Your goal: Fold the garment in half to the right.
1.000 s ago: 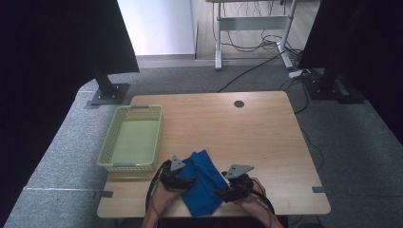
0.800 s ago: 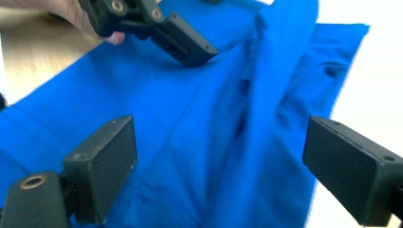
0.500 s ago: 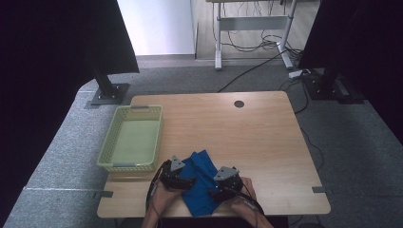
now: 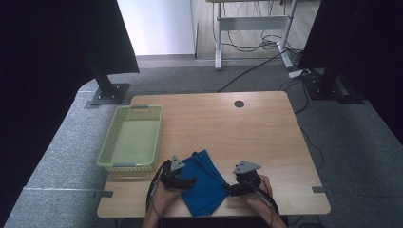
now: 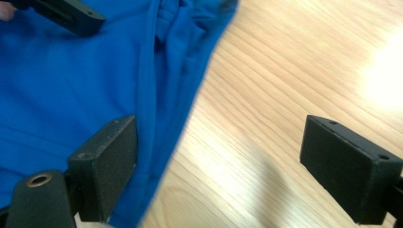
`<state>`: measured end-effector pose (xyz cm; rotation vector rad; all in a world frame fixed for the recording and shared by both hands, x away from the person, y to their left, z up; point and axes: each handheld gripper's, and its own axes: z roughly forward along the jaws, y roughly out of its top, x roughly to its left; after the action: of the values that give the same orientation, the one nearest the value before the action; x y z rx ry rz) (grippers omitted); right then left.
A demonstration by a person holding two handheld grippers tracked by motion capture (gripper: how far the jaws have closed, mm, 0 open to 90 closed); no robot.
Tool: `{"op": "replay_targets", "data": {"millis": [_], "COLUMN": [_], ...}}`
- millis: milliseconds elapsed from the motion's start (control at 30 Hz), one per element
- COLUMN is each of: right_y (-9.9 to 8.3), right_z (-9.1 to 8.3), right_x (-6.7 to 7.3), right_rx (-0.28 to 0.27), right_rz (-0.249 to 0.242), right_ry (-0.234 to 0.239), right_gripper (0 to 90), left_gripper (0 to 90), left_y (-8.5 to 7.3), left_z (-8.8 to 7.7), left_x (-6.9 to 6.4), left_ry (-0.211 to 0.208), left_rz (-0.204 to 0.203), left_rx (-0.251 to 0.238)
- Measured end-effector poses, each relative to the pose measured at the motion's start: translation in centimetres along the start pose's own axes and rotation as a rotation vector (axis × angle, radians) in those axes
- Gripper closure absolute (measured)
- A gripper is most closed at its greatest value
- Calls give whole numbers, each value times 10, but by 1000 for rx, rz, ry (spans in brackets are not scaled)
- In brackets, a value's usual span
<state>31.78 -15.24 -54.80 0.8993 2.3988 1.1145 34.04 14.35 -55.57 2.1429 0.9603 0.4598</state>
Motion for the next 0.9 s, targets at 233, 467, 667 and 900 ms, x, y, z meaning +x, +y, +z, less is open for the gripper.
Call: {"op": "replay_targets", "data": {"millis": [233, 467, 667, 900], "right_y": [4, 23, 35, 30], "right_z": [-11, 12, 34, 42], "right_x": [-7, 2, 8, -10], "right_rx": [-29, -21, -28, 13], "right_rz": [10, -26, -36, -2], "right_ry": [5, 58, 80, 4], "right_gripper": [126, 120, 117, 114], "left_gripper": [111, 111, 112, 112], "left_y": [0, 0, 0, 0], "left_z": [0, 0, 0, 0], "left_x": [0, 0, 0, 0], "left_ry": [1, 1, 1, 4], "left_rz": [0, 0, 1, -2], "left_rx": [0, 0, 1, 1]}}
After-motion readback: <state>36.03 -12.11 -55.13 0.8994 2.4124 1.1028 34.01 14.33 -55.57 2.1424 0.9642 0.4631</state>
